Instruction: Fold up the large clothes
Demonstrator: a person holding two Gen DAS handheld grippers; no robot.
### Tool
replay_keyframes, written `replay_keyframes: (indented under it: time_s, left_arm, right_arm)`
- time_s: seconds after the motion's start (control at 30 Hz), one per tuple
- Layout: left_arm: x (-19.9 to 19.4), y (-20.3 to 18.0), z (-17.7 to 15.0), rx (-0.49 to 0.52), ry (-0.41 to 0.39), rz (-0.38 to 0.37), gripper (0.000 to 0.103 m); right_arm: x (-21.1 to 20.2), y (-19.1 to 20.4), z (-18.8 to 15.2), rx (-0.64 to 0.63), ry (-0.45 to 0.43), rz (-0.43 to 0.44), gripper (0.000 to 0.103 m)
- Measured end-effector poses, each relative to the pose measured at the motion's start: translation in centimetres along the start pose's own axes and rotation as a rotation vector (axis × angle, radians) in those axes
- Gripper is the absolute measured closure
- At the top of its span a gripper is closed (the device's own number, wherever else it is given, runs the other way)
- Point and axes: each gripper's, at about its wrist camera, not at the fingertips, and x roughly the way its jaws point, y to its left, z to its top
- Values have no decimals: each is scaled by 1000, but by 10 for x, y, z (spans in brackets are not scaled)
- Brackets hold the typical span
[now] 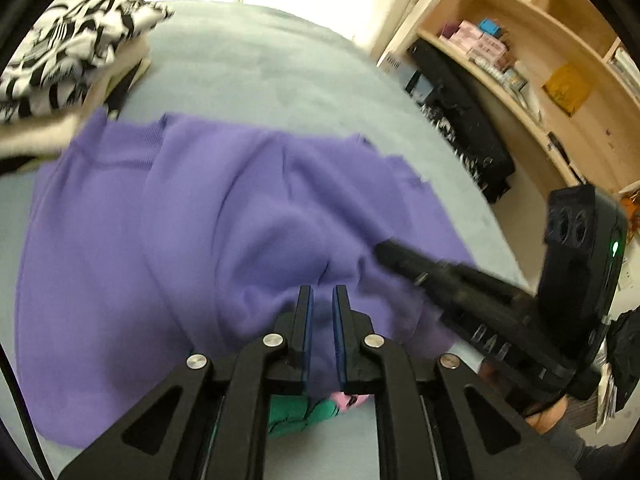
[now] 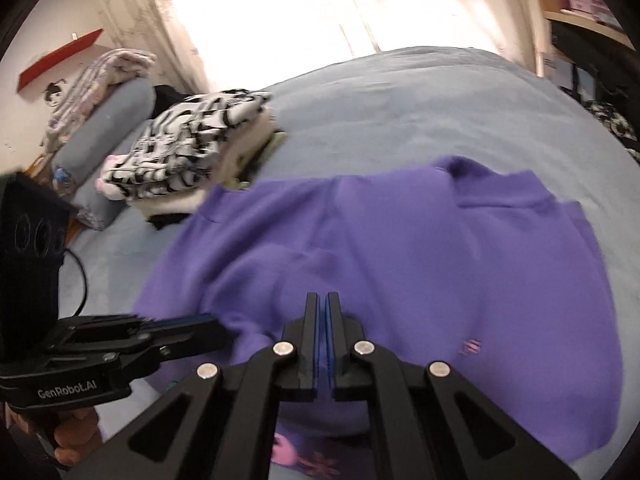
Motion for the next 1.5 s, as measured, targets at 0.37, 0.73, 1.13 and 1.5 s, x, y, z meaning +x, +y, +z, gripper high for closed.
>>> replay_keyframes:
  time_s: [0.37,0.73,1.13,1.5]
  left_arm:
    - [54,36,47,-77,-18,78,96]
    - [58,74,41,-139,-51,90,102]
    - [38,70,34,-143,-74,136,100]
    - [-5,39,25,-122,-109,177,91]
  right_arm:
    - [58,2,32,-28,30,-19,100]
    - [46,-84,31,144,-41,-120,103]
    - [23,-91,21,247,-56,-148,103]
    - [-22,-62,11,261,-52,-222,101]
